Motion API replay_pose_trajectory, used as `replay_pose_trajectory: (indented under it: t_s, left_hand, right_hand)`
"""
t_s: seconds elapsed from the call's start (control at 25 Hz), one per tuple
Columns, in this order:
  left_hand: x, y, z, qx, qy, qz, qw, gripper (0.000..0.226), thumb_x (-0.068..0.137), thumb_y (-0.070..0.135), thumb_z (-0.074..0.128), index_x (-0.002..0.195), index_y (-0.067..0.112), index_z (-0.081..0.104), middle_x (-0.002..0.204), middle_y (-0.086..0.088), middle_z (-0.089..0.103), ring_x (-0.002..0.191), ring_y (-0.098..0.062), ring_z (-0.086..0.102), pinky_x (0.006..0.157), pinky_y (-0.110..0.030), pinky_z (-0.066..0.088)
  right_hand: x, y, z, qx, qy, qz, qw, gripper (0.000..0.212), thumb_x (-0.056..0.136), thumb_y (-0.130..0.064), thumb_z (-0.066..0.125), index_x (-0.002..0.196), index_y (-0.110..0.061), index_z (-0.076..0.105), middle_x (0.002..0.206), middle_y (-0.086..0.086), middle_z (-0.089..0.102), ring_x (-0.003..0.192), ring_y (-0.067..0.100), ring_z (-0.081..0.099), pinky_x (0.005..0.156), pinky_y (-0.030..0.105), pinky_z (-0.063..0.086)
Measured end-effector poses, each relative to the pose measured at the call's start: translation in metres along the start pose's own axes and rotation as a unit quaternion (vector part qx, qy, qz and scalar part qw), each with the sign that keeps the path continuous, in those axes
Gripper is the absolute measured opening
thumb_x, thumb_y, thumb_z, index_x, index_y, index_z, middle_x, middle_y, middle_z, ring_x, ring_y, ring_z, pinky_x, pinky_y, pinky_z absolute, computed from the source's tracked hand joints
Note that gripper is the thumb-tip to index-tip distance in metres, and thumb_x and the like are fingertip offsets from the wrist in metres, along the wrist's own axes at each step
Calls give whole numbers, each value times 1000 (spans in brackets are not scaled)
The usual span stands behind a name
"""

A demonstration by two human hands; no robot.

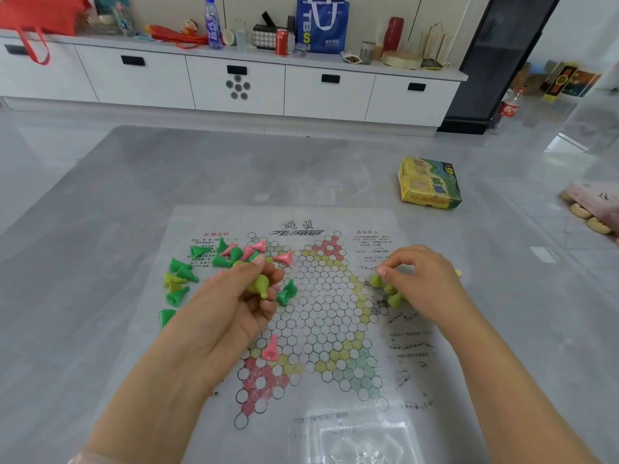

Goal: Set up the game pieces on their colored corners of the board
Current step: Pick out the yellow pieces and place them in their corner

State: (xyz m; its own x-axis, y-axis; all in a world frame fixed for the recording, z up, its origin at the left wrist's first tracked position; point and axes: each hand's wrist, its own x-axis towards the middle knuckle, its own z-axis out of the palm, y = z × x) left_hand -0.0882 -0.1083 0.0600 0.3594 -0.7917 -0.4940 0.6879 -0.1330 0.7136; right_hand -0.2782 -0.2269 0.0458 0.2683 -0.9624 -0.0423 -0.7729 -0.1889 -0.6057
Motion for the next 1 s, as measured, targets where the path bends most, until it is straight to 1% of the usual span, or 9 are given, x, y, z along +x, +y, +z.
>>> replay_pose_trajectory:
  t_s: [0.12,0.28,0.4,0.48,0.52,0.6,0.64,0.72,1.0]
  left_hand:
    - [0,0,-1,0,-6,3,1000,18,86,13,53,72,3,58,52,-4,64,42,-7,50,37,-13,42]
    - [2,-2,-3,2,-8,4,1000,17,85,13,54,71,5,60,54,-4,65,43,-7,53,39,-13,44]
    - [3,-2,-3,0,-8,7,1000,16,84,13,55,72,5,60,54,-4,66,45,-7,54,39,-14,45]
    - [1,-2,-2,0,-18,11,1000,16,84,12,55,71,4,60,55,-4,65,48,-8,55,41,-15,47]
    - [-1,-3,-1,0,-26,10,1000,17,84,11,54,70,4,60,56,-5,65,50,-9,56,43,-16,49]
    - [-5,-6,2,-4,-48,7,999,19,85,10,52,70,2,60,62,-8,64,58,-12,57,47,-17,52]
    - [-7,-7,4,-6,-59,8,998,20,86,10,51,71,0,59,66,-10,63,62,-14,58,50,-17,54]
    - [-10,-8,5,-6,-72,14,997,22,87,11,50,74,-3,60,67,-12,65,63,-15,63,54,-18,56]
    - [-11,-10,6,-12,-70,17,997,22,88,10,49,74,-2,58,58,-8,66,52,-11,65,49,-18,53]
  right_hand:
    - [0,1,-2,14,-6,7,1000,17,83,-27,62,66,-28,64,111,-4,59,104,17,51,96,42,38]
    - [0,3,0,1,-15,-2,1000,11,85,-28,59,77,-27,67,111,-4,58,110,17,49,96,41,38]
    - [-4,-1,-4,32,26,-23,999,11,87,-27,56,87,-27,67,106,-6,59,105,14,51,93,34,39]
    - [-12,-15,-8,83,67,-72,992,12,87,-25,54,90,-28,66,96,-13,60,94,5,54,87,24,43]
    - [-19,-26,-8,103,54,-109,987,13,87,-24,55,89,-31,65,91,-18,59,88,0,54,82,15,44]
    - [-35,-49,-2,121,-32,-193,973,13,84,-25,59,90,-33,66,86,-20,61,83,-2,55,77,9,44]
    - [-42,-58,5,121,-70,-236,962,12,82,-26,62,91,-31,68,84,-17,63,82,-1,55,77,10,44]
    - [-50,-66,16,116,-89,-305,941,14,78,-28,66,91,-26,70,83,-8,67,81,3,53,75,15,44]
    - [-49,-65,27,82,-28,-388,918,19,79,-30,58,87,-18,71,79,-8,66,79,3,52,75,16,42]
